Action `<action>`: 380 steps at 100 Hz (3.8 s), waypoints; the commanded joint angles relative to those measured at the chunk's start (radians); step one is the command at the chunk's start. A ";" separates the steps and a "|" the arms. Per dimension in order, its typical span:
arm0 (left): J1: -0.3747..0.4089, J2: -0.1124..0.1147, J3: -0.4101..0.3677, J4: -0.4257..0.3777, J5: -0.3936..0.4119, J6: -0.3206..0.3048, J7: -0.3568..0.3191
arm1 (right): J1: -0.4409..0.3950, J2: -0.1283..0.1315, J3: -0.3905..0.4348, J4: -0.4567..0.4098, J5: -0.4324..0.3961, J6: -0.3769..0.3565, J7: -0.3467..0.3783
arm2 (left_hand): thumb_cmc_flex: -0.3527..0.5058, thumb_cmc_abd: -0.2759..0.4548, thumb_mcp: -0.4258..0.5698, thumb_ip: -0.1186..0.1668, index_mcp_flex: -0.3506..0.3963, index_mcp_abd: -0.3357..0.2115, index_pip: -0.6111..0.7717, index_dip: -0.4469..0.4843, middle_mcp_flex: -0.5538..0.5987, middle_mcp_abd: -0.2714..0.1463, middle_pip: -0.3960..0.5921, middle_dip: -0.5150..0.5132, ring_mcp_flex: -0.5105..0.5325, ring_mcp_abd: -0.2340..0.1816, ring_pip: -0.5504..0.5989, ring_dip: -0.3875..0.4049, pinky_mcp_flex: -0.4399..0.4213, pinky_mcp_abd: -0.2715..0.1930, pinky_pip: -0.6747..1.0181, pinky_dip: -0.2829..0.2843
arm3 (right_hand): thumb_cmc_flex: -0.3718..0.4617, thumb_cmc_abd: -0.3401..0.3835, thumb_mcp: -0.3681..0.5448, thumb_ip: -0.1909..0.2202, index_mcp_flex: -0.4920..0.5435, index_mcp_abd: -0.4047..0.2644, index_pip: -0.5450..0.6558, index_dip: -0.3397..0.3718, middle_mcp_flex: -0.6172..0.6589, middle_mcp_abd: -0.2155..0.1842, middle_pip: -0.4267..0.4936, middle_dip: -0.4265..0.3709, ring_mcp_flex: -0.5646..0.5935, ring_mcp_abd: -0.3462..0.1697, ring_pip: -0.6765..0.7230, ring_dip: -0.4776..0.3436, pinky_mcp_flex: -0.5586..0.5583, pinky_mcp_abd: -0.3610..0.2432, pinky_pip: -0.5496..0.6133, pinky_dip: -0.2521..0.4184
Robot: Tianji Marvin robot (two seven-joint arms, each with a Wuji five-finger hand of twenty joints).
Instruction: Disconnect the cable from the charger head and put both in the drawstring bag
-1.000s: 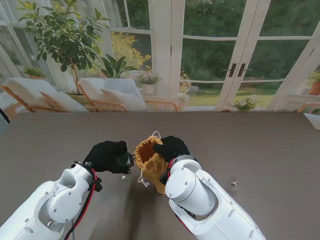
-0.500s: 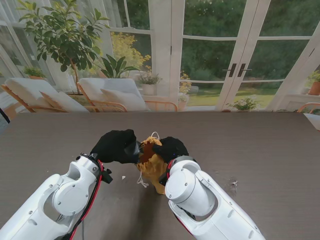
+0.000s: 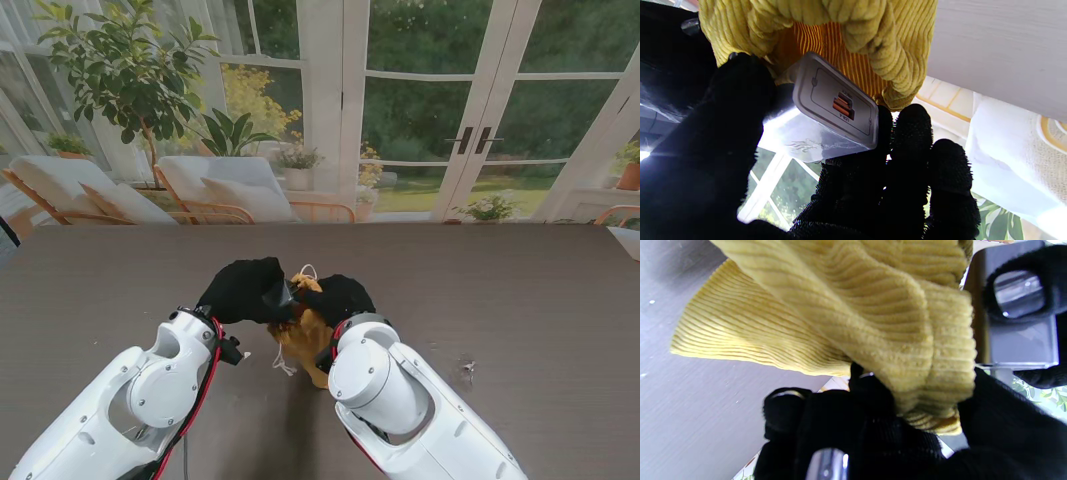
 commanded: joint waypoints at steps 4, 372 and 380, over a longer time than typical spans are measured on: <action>0.006 -0.012 0.007 -0.002 -0.016 0.012 -0.021 | -0.004 -0.008 0.000 -0.008 0.005 -0.002 0.009 | 0.248 0.109 0.152 0.074 0.087 -0.189 0.315 0.088 0.028 -0.069 0.048 0.058 -0.079 0.042 0.025 0.016 -0.083 -0.017 0.028 0.040 | 0.030 -0.022 0.034 -0.026 0.041 0.138 0.059 0.013 0.092 0.094 -0.010 0.007 -0.013 -0.171 0.057 -0.004 0.517 0.003 0.115 0.042; 0.044 -0.026 0.030 -0.057 -0.175 0.148 -0.051 | -0.049 -0.015 0.049 -0.058 0.198 -0.017 0.029 | 0.047 0.321 0.127 0.166 -0.102 0.129 -0.857 -0.087 -0.485 0.155 0.041 -0.322 -0.279 0.131 0.064 0.046 -0.238 -0.026 -0.046 0.295 | 0.073 -0.048 0.029 -0.084 0.038 0.173 0.045 0.012 0.091 0.134 -0.022 0.015 -0.014 -0.143 0.070 -0.008 0.517 0.040 0.122 0.044; 0.057 -0.029 0.017 -0.064 -0.168 0.144 -0.033 | -0.048 -0.015 0.050 -0.057 0.198 -0.017 0.029 | 0.041 0.326 0.115 0.164 -0.100 0.119 -0.858 -0.088 -0.481 0.153 0.040 -0.324 -0.278 0.133 0.065 0.047 -0.236 -0.023 -0.045 0.296 | 0.074 -0.047 0.028 -0.086 0.038 0.173 0.045 0.012 0.091 0.137 -0.023 0.016 -0.014 -0.143 0.070 -0.008 0.517 0.040 0.122 0.044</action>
